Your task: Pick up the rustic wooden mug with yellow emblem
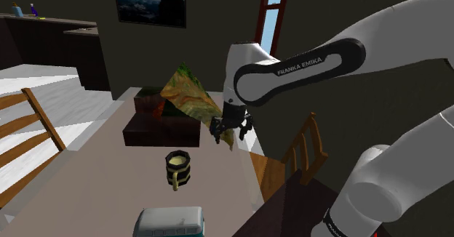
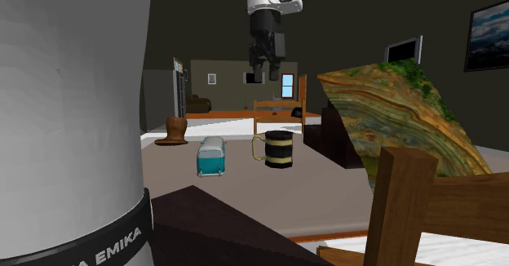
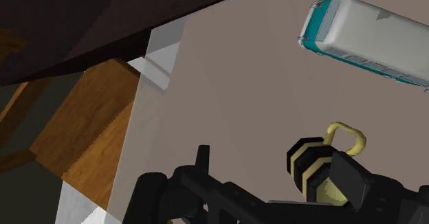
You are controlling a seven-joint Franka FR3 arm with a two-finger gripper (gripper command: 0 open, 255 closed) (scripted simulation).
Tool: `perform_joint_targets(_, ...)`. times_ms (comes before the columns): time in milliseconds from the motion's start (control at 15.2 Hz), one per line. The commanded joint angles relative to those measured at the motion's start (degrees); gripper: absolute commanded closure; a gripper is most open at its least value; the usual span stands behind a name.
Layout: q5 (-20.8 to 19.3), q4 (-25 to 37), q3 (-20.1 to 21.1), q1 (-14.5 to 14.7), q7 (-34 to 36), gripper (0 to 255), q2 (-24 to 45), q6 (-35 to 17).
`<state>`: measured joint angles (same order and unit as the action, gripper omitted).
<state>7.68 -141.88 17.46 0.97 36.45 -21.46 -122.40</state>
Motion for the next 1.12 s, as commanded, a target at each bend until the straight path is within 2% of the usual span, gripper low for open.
perform_joint_targets(0, -0.6, 0.7, 2.0, -0.2, 3.8, 0, 3.8, -3.4)
perform_joint_targets(264, -4.1, 4.8, 5.7, -0.9, 12.3, 0, 13.0, -8.7)
perform_joint_targets(528, -10.1, 10.2, 7.8, -0.9, 21.8, 0, 23.0, -12.6)
perform_joint_targets(792, -17.1, 17.1, 7.3, 1.2, 31.2, 0, 33.0, -14.7)
perform_joint_targets(1056, -22.6, 25.4, 5.0, 4.8, 38.8, 0, 42.6, -15.2)
